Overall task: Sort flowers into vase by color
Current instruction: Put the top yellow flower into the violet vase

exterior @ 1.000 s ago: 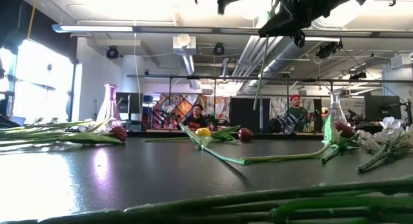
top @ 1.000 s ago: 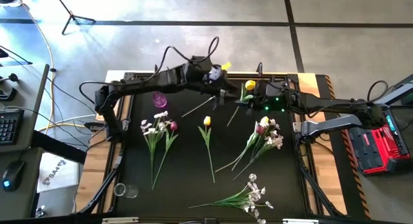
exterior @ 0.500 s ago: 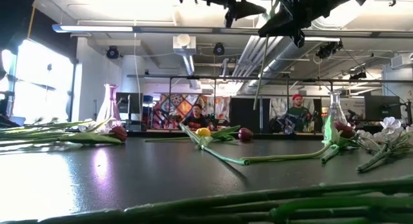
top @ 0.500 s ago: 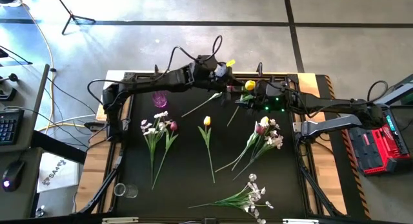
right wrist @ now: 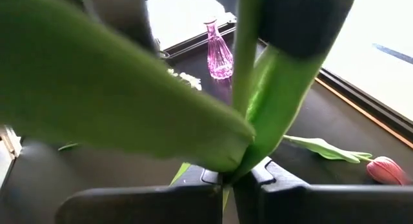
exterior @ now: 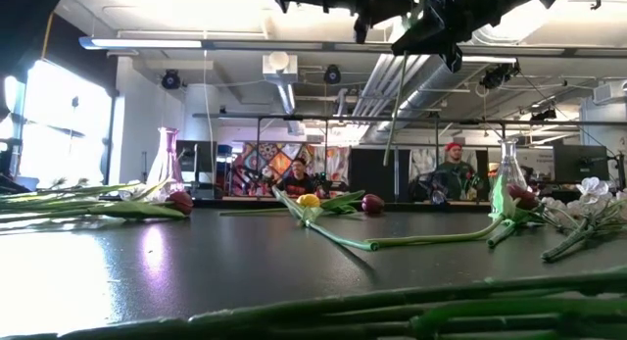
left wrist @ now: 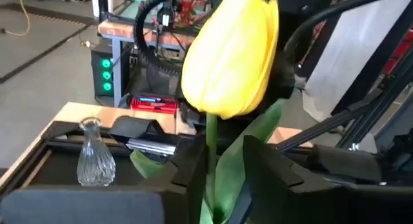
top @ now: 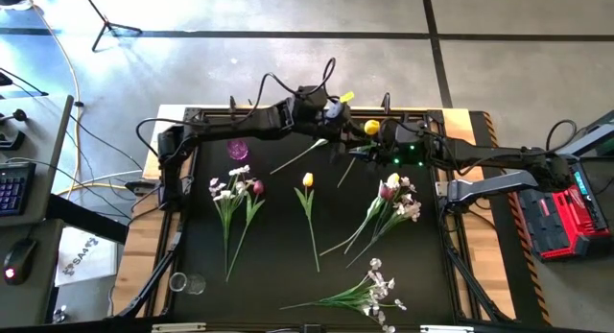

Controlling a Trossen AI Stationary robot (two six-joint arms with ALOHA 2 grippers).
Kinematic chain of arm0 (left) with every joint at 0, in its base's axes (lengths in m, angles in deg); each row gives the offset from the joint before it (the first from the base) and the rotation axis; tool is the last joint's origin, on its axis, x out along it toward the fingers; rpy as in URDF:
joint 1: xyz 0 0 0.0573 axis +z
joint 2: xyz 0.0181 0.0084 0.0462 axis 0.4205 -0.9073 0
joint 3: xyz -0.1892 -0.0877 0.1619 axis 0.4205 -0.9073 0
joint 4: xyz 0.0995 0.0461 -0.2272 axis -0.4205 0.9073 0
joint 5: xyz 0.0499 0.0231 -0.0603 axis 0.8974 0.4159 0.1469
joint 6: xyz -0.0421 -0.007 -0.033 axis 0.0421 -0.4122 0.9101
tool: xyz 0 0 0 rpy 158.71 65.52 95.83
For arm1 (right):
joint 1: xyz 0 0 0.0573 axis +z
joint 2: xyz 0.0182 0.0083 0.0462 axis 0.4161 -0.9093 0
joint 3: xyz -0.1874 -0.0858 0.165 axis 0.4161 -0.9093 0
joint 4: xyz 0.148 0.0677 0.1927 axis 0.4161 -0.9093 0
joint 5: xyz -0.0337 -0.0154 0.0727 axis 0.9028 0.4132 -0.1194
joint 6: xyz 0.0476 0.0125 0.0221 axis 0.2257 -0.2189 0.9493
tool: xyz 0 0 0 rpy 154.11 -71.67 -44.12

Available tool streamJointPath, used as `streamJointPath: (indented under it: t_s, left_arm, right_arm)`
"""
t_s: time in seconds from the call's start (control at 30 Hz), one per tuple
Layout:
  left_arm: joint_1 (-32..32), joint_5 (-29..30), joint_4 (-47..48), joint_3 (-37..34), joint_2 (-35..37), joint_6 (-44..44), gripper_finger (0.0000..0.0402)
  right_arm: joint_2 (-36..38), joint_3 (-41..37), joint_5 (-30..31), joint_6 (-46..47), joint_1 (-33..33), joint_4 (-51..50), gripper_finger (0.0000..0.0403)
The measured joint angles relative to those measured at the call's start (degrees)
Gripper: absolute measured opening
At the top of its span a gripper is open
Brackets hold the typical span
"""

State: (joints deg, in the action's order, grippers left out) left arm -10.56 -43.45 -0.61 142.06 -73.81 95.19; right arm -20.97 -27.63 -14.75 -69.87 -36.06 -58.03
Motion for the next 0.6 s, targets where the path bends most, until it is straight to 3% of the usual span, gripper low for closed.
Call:
streamJointPath:
  t_s: [0.2, 0.27, 0.4, 0.6]
  left_arm:
    - [0.7, 0.0, 0.3, 0.0, -0.1, 1.2, 0.0012]
    - [1.1, -0.1, 0.3, 0.0, -0.1, 1.7, 0.0007]
    - [1.9, 0.5, 2.3, -0.1, 0.9, 2.2, 0.0003]
    - [3.3, 11.8, 13.9, 0.0, 5.9, -0.4, 0.0001]
  right_arm:
    - [0.0, 0.0, 0.0, 1.4, 0.0, 0.0, 0.0003]
    - [0.0, 0.0, 0.1, 1.6, 0.0, -0.3, 0.0015]
    - [0.0, 0.0, 3.1, 4.0, 0.0, -1.3, 0.0067]
    - [0.0, 0.0, 15.6, 18.4, -0.6, -10.4, 0.0152]
